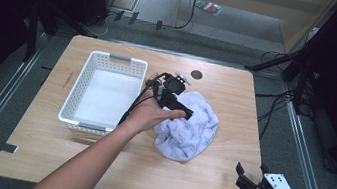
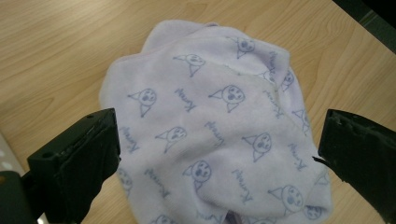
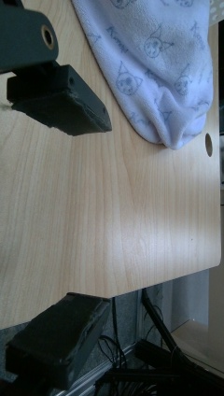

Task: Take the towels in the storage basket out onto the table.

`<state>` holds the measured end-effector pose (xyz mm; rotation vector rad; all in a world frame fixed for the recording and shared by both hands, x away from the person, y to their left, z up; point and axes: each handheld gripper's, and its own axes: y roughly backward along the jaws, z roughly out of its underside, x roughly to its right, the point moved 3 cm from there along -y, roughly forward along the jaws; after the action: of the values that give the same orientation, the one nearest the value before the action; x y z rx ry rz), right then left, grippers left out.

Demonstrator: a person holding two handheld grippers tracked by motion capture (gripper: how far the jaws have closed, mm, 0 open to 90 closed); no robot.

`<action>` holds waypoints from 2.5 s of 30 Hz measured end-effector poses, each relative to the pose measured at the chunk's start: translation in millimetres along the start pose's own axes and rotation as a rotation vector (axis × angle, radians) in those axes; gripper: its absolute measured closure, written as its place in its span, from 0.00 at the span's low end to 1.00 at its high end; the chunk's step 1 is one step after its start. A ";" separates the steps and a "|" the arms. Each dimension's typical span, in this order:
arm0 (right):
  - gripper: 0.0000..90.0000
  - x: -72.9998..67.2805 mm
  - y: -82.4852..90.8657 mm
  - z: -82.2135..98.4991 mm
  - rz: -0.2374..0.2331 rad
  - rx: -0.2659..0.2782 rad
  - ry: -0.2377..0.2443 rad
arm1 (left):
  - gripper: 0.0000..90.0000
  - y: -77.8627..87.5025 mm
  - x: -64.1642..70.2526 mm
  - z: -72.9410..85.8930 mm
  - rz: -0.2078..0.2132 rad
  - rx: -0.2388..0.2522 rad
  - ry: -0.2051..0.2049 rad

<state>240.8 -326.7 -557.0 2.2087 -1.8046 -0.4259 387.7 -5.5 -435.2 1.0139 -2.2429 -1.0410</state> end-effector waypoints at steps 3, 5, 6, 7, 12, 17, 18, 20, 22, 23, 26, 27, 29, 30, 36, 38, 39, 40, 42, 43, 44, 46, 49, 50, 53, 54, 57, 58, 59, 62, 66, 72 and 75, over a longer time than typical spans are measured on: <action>0.15 0.1 -0.1 -0.1 -0.001 -0.001 0.001 | 0.00 6.9 -6.4 4.3 -0.009 0.011 0.010; 0.15 0.0 -0.2 -0.1 0.001 -0.002 -0.001 | 0.00 10.8 -10.8 7.0 -0.020 0.020 0.013; 0.15 -0.1 -0.2 -0.1 0.001 -0.003 0.001 | 0.00 13.3 -13.6 8.6 -0.023 0.024 0.015; 0.15 0.1 -0.4 -0.1 0.001 -0.003 0.003 | 0.00 14.9 -15.3 9.5 -0.026 0.027 0.018; 0.15 0.0 -0.5 0.0 0.004 -0.006 0.000 | 0.00 27.7 -29.0 16.6 -0.038 0.052 0.032; 0.15 -0.1 -0.5 -0.1 0.004 -0.006 0.000 | 0.00 33.0 -38.4 23.8 -0.059 0.057 0.042; 0.15 0.0 -0.5 0.0 0.004 -0.006 0.000 | 0.00 35.0 -41.6 26.1 -0.062 0.056 0.045; 0.15 0.0 -0.5 0.0 0.004 -0.008 0.001 | 0.00 38.2 -45.8 29.3 -0.062 0.062 0.054; 0.15 -0.1 -0.5 0.0 0.004 -0.008 0.001 | 0.00 42.3 -49.9 32.7 -0.060 0.070 0.063; 0.15 -0.2 -0.5 0.0 0.005 -0.008 0.000 | 0.00 44.4 -51.9 34.4 -0.064 0.070 0.061; 0.15 -0.2 -0.6 0.0 0.005 -0.009 0.001 | 0.00 49.7 -57.8 39.7 -0.073 0.079 0.065; 0.15 -0.2 -0.7 0.0 0.006 -0.009 0.000 | 0.00 51.6 -60.0 41.4 -0.079 0.078 0.069; 0.15 -0.5 -0.7 0.0 0.006 -0.011 -0.001 | 0.00 58.1 -66.5 46.4 -0.090 0.089 0.078; 0.15 -0.5 -0.7 0.0 0.006 -0.011 -0.001 | 0.00 58.1 -66.5 46.4 -0.090 0.089 0.078; 0.15 -0.5 -0.8 0.0 0.007 -0.012 -0.002 | 0.00 70.5 -78.6 56.7 -0.112 0.108 0.093; 0.15 -0.5 -0.8 0.0 0.007 -0.012 -0.002 | 0.00 74.4 -83.5 60.6 -0.118 0.113 0.102; 0.15 -0.5 -0.8 0.0 0.007 -0.012 -0.002 | 0.00 75.9 -86.1 62.9 -0.123 0.113 0.104; 0.15 -0.5 -0.9 0.0 0.007 -0.012 -0.002 | 0.00 77.9 -89.9 65.8 -0.126 0.113 0.108; 0.15 -0.1 -0.9 -0.1 0.007 -0.011 0.000 | 0.00 80.5 -94.2 69.8 -0.131 0.117 0.117; 0.15 -0.2 -1.0 -0.1 0.007 -0.012 0.000 | 0.00 82.5 -97.4 72.5 -0.133 0.121 0.125; 0.15 -0.2 -1.0 -0.1 0.007 -0.013 0.000 | 0.00 83.7 -99.2 74.1 -0.135 0.124 0.127; 0.15 -0.5 -1.0 0.0 0.008 -0.015 -0.003 | 0.00 87.6 -105.1 80.3 -0.148 0.132 0.139; 0.15 -0.2 -1.1 -0.1 0.009 -0.014 -0.001 | 0.00 89.6 -108.9 84.5 -0.162 0.128 0.141; 0.15 -0.2 -1.1 -0.1 0.009 -0.015 -0.001 | 0.00 90.7 -110.8 86.7 -0.171 0.131 0.143; 0.15 -0.1 -1.1 -0.1 0.009 -0.014 -0.002 | 0.00 93.5 -116.6 93.5 -0.180 0.142 0.158; 0.15 0.1 -1.2 -0.1 0.010 -0.014 -0.002 | 0.00 95.3 -119.8 97.1 -0.186 0.142 0.159; 0.15 0.1 -1.2 -0.1 0.011 -0.015 -0.003 | 0.00 100.0 -127.2 105.8 -0.201 0.157 0.181; 0.15 0.0 -1.3 -0.2 0.011 -0.016 -0.003 | 0.00 103.7 -131.0 111.0 -0.209 0.161 0.187; 0.15 0.0 -1.3 -0.2 0.011 -0.016 -0.003 | 0.00 103.7 -131.0 111.0 -0.209 0.161 0.187; 0.15 0.1 -1.4 -0.2 0.012 -0.017 -0.002 | 0.00 111.0 -136.2 120.3 -0.221 0.175 0.193; 0.15 0.1 -1.4 -0.2 0.013 -0.017 -0.002 | 0.00 121.6 -140.9 131.8 -0.235 0.202 0.195; 0.15 0.2 -1.4 -0.2 0.013 -0.017 -0.005 | 0.00 137.2 -149.7 152.0 -0.267 0.239 0.217; 0.15 0.1 -1.4 -0.2 0.013 -0.018 -0.005 | 0.00 144.5 -155.1 164.1 -0.280 0.256 0.232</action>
<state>242.2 -326.6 -557.4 2.1847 -1.8101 -0.4431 314.0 252.3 -435.7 1.5104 -2.1184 -0.7072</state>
